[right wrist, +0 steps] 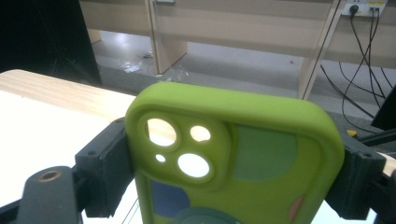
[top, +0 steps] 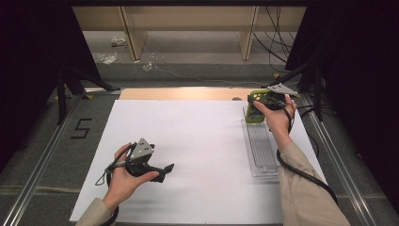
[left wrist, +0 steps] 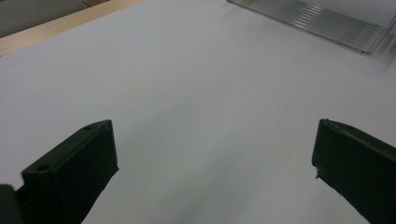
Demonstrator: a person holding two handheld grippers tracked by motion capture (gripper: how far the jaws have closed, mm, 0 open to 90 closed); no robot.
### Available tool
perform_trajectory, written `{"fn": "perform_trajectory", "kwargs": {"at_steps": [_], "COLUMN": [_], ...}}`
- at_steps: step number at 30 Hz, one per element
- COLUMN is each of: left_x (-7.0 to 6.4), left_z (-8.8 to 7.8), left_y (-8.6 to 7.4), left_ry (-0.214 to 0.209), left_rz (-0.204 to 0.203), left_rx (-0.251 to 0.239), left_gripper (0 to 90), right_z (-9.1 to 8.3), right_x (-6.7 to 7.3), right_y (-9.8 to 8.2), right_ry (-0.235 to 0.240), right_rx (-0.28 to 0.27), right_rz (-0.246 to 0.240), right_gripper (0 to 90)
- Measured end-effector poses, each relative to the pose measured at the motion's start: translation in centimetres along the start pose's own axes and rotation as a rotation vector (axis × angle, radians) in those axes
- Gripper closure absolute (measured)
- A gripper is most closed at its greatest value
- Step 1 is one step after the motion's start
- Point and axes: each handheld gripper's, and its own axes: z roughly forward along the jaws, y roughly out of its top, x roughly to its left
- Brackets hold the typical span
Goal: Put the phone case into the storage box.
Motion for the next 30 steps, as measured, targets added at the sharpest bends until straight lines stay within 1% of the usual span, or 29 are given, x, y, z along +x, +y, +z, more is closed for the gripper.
{"fn": "perform_trajectory", "kwargs": {"at_steps": [16, 30], "left_x": [0.01, 0.01], "left_z": [-0.01, 0.01], "left_y": [0.01, 0.0], "left_ry": [0.0, 0.0], "left_rz": [0.0, 0.0], "left_rx": [0.001, 0.002], "left_gripper": [0.0, 0.0], "right_z": [0.36, 0.52], "right_x": [0.24, 0.44], "right_y": [-0.38, -0.42], "right_ry": [-0.004, -0.013], "right_rx": [0.009, 0.009], "right_rz": [0.004, -0.009], "right_gripper": [17.1, 16.1]}}
